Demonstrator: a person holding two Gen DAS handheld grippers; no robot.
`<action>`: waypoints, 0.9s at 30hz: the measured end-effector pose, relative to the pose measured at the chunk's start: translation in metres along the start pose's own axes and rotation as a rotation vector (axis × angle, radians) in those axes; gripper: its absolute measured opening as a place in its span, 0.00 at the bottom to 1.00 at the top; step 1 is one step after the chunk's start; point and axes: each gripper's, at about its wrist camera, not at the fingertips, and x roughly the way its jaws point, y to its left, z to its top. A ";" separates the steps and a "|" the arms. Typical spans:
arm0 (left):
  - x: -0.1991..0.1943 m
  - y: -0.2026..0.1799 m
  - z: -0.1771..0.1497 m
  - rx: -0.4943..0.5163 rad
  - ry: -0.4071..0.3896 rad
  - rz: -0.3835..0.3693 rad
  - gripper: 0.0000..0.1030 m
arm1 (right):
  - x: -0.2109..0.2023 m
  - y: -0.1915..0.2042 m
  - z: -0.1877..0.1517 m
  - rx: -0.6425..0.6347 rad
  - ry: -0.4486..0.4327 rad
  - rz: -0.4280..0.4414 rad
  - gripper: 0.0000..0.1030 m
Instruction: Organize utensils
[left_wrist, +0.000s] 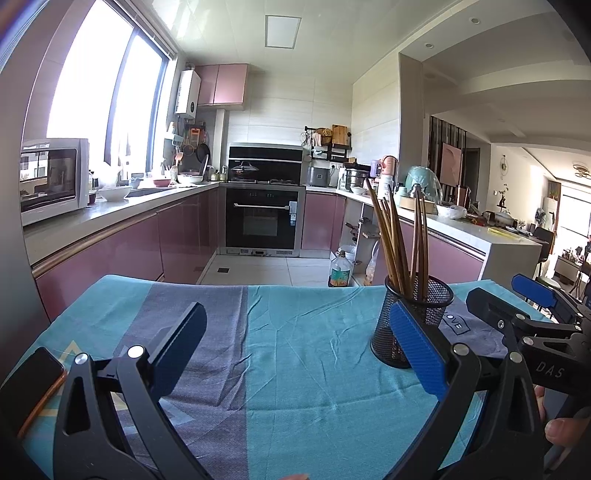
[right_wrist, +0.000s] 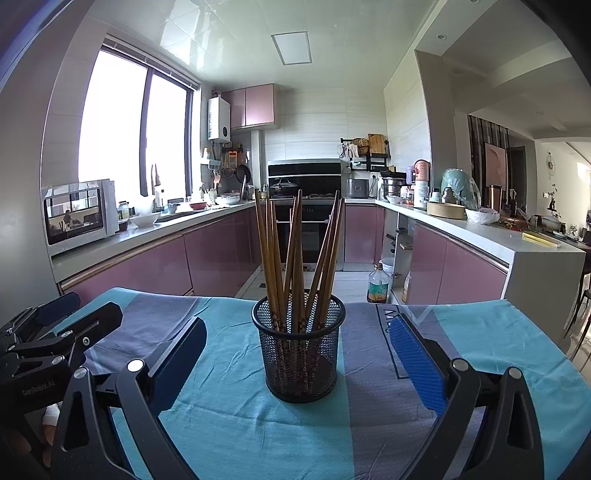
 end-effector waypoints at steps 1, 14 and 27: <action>0.000 0.000 0.000 -0.001 0.000 0.001 0.95 | 0.000 0.000 0.000 0.000 -0.002 -0.001 0.93; 0.001 0.000 0.000 0.000 0.000 0.002 0.95 | -0.003 0.000 -0.001 0.002 -0.006 -0.005 0.93; 0.001 0.000 0.000 0.001 0.000 0.001 0.95 | -0.004 -0.001 0.000 0.005 -0.008 -0.010 0.93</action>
